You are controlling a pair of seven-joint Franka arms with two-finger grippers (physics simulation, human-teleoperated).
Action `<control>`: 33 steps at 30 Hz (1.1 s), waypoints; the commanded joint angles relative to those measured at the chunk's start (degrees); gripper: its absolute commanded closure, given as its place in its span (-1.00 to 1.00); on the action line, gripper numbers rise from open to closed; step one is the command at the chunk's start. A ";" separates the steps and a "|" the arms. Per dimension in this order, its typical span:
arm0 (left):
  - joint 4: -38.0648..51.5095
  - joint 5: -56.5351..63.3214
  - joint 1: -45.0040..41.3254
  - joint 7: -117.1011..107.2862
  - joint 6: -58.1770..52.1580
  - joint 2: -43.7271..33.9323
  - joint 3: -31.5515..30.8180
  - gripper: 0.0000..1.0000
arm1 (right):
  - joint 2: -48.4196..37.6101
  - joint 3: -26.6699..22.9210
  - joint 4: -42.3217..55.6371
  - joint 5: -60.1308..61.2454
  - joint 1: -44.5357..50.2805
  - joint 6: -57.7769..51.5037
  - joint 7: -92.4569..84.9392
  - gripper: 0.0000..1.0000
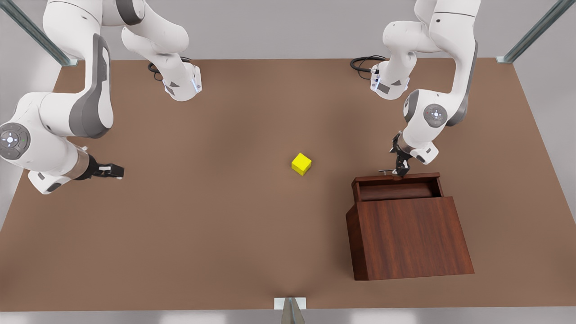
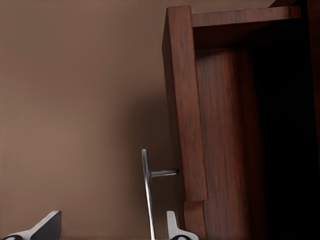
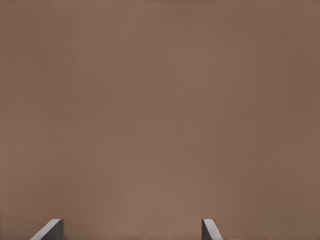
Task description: Open the drawer with left arm, place the square in the middle with right arm, and place the square in the drawer with left arm
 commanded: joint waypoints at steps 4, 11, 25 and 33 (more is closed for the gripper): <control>-0.05 0.11 -0.12 0.00 0.01 0.19 0.01 -1.00 | 0.00 0.00 0.00 0.00 0.01 0.00 -0.05 -1.00; -0.23 -0.07 -0.47 -0.53 -1.57 -0.51 0.01 -1.00 | 0.00 0.00 0.00 0.00 0.01 0.00 -0.05 -1.00; -0.41 -0.16 -1.09 -2.02 -2.80 -1.04 -0.08 -1.00 | 0.44 0.00 0.00 0.00 -0.08 0.26 -0.05 -1.00; -0.41 -0.24 -1.44 -3.08 -4.91 -1.57 -0.08 -1.00 | 0.44 0.00 0.00 0.00 -0.08 0.26 -0.05 -1.00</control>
